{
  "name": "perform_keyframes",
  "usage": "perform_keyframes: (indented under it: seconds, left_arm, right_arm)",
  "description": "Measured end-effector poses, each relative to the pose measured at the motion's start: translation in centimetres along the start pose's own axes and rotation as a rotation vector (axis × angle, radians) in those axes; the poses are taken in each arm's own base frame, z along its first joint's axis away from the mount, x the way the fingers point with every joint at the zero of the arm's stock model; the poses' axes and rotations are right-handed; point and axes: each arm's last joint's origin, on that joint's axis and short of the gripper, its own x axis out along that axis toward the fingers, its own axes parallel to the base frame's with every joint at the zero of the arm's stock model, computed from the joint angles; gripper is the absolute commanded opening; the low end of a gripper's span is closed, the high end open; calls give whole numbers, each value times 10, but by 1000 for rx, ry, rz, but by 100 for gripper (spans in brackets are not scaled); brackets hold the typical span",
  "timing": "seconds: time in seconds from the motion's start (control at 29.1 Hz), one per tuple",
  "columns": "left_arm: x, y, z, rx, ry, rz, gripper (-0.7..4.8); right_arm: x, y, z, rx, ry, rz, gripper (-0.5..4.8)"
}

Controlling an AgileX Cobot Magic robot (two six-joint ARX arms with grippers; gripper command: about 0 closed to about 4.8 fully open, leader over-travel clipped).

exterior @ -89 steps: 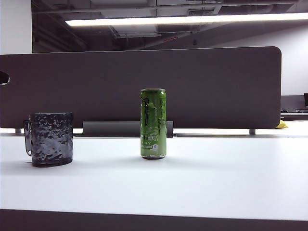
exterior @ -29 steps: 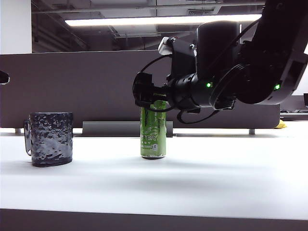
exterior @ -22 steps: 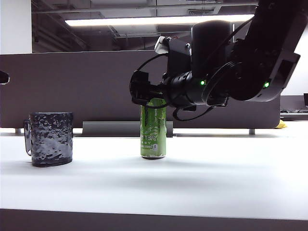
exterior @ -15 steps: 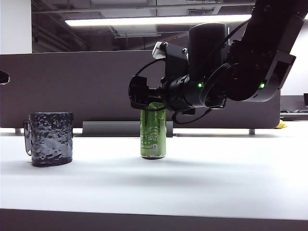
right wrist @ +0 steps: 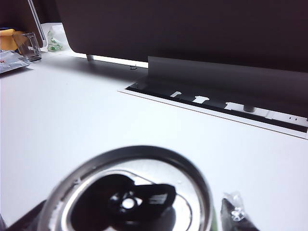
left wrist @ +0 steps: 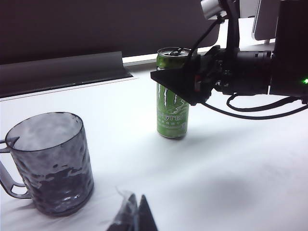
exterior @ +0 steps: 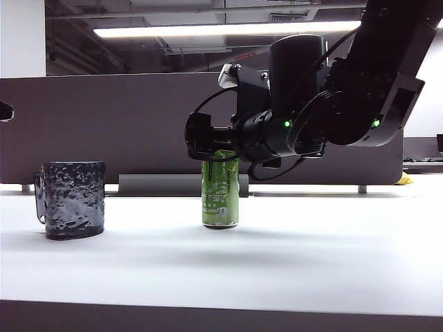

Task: Pick up the metal can, pour some water into the cup, then place the can back on the table.

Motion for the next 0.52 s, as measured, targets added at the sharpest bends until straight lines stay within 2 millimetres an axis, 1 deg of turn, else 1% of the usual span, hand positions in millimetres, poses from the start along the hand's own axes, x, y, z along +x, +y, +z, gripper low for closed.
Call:
perform_keyframes:
  seconds: [0.45, 0.52]
  left_arm:
    - [0, 0, 0, 0, 0, 0, -5]
    - [0, 0, 0, 0, 0, 0, -5]
  right_arm:
    - [0, 0, 0, 0, 3, -1, 479]
    - [0, 0, -1, 0, 6, -1, 471]
